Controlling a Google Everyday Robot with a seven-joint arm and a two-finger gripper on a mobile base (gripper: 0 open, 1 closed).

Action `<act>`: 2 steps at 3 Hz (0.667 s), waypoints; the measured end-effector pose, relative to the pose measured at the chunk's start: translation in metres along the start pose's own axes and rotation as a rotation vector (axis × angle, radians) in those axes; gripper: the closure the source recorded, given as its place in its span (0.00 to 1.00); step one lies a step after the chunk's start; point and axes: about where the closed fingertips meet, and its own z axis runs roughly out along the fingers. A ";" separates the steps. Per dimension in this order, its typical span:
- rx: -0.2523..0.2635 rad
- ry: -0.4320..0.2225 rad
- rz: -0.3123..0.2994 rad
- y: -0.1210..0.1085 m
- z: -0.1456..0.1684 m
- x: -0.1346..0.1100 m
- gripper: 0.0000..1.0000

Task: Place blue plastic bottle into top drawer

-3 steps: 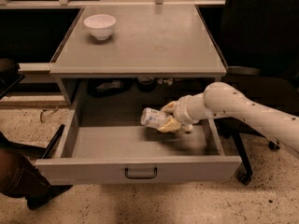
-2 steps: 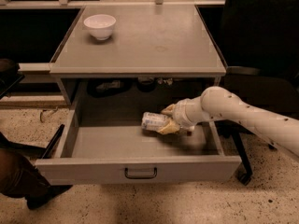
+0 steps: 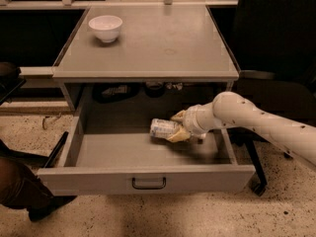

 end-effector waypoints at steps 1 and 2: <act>0.000 0.000 0.000 0.000 0.000 0.000 0.35; 0.000 0.000 0.000 0.000 0.000 0.000 0.12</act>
Offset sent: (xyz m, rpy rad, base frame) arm 0.0000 0.0000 0.0000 0.0000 0.0000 0.0000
